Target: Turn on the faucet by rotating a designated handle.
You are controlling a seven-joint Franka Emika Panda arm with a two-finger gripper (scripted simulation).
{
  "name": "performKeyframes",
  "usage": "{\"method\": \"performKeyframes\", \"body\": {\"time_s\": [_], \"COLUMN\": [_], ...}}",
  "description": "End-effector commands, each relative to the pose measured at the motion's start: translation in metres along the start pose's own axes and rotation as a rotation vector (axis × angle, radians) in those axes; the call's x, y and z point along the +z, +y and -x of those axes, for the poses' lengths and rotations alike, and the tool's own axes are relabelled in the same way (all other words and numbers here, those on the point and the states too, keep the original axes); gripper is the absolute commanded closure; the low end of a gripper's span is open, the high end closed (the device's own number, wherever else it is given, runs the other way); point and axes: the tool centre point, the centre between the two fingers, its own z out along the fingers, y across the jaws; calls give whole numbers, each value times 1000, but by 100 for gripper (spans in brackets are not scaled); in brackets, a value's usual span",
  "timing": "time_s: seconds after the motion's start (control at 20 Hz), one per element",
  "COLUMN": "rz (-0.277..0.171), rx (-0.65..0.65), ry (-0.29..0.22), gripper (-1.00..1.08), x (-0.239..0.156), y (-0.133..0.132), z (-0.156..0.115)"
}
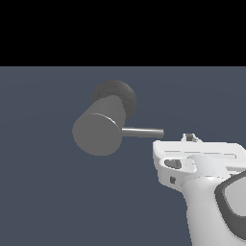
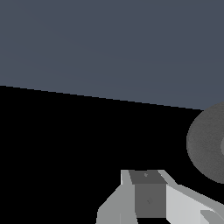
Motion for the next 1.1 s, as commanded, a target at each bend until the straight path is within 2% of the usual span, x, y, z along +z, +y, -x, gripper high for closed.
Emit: {"method": "performKeyframes", "body": {"time_s": [0.0,0.45,0.75,1.05], "rz": [14,67,72,68], "rx": [25,83,94,102], "ry": [-1,27,29,84], "gripper": [108,108,108,108], "x": [1,-4,-5,-15], "y": [12,43,56,62], "z": [2,-1,-3,-19]}}
